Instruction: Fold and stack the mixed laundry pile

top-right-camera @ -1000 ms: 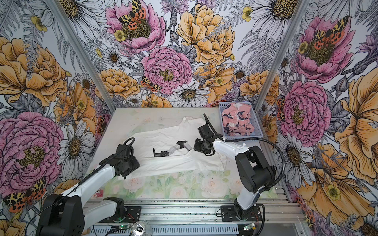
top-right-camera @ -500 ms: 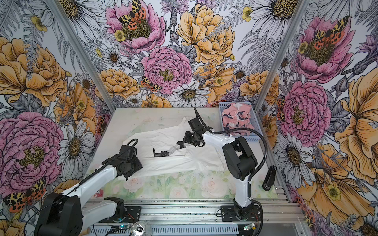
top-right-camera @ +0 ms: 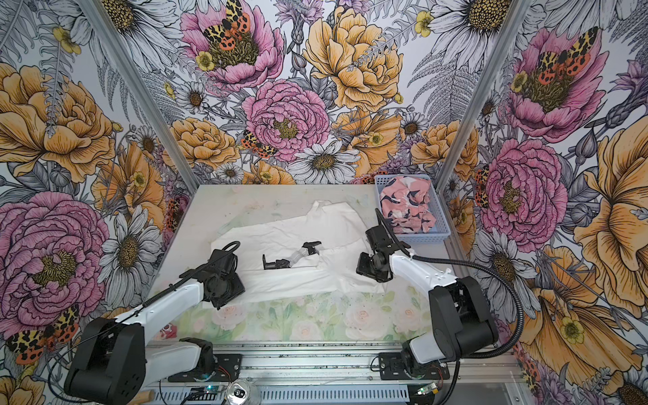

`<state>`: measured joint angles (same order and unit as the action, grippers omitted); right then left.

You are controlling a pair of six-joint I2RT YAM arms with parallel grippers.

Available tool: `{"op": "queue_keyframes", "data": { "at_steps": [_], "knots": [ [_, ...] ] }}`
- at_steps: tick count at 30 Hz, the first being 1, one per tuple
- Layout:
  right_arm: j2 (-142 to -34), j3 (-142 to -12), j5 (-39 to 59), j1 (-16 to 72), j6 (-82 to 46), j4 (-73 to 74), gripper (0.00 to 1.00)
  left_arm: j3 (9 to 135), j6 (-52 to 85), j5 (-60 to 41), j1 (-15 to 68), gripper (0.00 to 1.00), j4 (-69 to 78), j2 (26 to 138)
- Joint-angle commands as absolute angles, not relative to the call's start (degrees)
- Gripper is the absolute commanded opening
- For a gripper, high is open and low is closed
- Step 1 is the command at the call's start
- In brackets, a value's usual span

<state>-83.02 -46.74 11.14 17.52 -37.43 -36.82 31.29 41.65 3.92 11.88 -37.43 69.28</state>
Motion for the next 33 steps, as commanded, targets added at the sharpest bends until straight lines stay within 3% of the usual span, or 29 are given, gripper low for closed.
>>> {"op": "queue_keyframes", "data": {
  "at_steps": [1, 7, 21, 27, 33],
  "knots": [
    [-81.93, -44.16, 7.9, 16.13, -36.32, -37.92, 0.48, 31.72, 40.17, 7.0, 11.83, 0.47, -40.46, 70.8],
    [-85.03, -42.04, 4.19, 14.68, -36.78, -41.26, 0.47, 32.93, 38.63, 9.21, 12.1, 0.47, -41.95, 73.85],
    [-78.34, -37.59, -0.33, 14.92, -38.88, -47.76, 0.48, 34.19, 42.52, 14.8, 17.87, 0.48, -47.17, 70.78],
    [-75.22, -44.78, -0.35, 15.74, -36.66, -50.43, 0.5, 35.5, 43.39, 13.71, 18.2, 0.5, -47.47, 64.19],
    [-81.87, -56.18, -0.96, 18.33, -30.66, -48.13, 0.54, 39.59, 39.55, 10.28, 15.74, 0.51, -43.86, 68.18]
  ]
}}
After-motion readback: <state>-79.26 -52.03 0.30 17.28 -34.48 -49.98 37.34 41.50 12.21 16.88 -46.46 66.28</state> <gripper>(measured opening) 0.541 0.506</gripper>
